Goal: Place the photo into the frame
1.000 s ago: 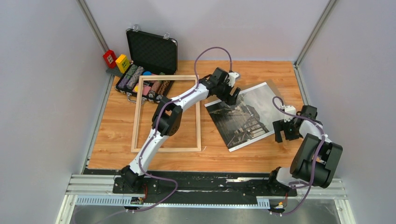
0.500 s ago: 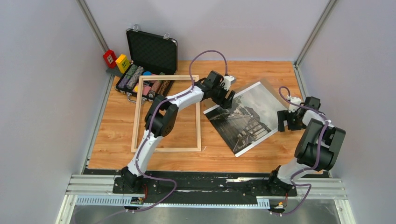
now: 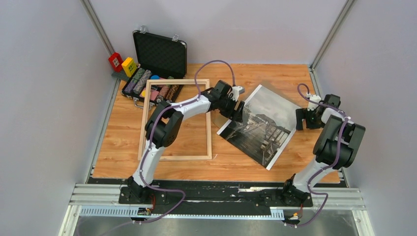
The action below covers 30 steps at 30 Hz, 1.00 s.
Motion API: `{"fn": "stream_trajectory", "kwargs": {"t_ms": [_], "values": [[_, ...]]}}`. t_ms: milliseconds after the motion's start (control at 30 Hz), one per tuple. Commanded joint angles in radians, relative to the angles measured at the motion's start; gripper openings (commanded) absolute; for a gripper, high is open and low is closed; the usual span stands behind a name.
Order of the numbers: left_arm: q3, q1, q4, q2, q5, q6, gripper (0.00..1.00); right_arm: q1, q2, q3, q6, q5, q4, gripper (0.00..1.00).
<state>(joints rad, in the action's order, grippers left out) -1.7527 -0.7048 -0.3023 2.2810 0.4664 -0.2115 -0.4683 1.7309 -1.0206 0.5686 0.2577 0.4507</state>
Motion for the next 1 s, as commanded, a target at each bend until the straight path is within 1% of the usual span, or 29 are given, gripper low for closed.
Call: {"fn": "stream_trajectory", "kwargs": {"t_ms": [0,67,167,333,533,667,767,833,967], "values": [[0.077,-0.076,-0.067,-0.041,0.117,-0.114,0.80,0.017,0.060,-0.053,-0.008,0.041,-0.046,0.89],[0.088,-0.076,-0.064,-0.068,0.106,-0.124,0.83,0.016,0.072,-0.069,0.002,0.037,-0.046,0.89],[0.078,-0.074,-0.067,-0.108,0.049,-0.127,0.93,0.017,0.078,-0.087,0.010,0.026,-0.045,0.89],[-0.030,-0.044,-0.092,-0.116,-0.050,-0.115,0.99,0.009,0.024,-0.083,-0.023,0.006,-0.046,0.89],[-0.214,0.037,-0.141,-0.040,-0.137,-0.156,1.00,-0.013,-0.068,-0.101,-0.160,0.017,-0.035,0.90],[-0.341,0.077,-0.143,0.037,-0.168,-0.157,1.00,-0.014,-0.073,-0.162,-0.242,0.084,-0.001,0.90],[-0.459,0.095,-0.164,0.131,-0.181,-0.154,1.00,-0.014,-0.032,-0.239,-0.296,0.154,0.028,0.90],[-0.505,0.101,-0.164,0.177,-0.180,-0.161,1.00,-0.013,0.013,-0.299,-0.323,0.206,0.039,0.90],[-0.545,0.105,-0.129,0.238,-0.183,-0.169,1.00,-0.012,0.128,-0.428,-0.389,0.297,0.054,0.90]]}}
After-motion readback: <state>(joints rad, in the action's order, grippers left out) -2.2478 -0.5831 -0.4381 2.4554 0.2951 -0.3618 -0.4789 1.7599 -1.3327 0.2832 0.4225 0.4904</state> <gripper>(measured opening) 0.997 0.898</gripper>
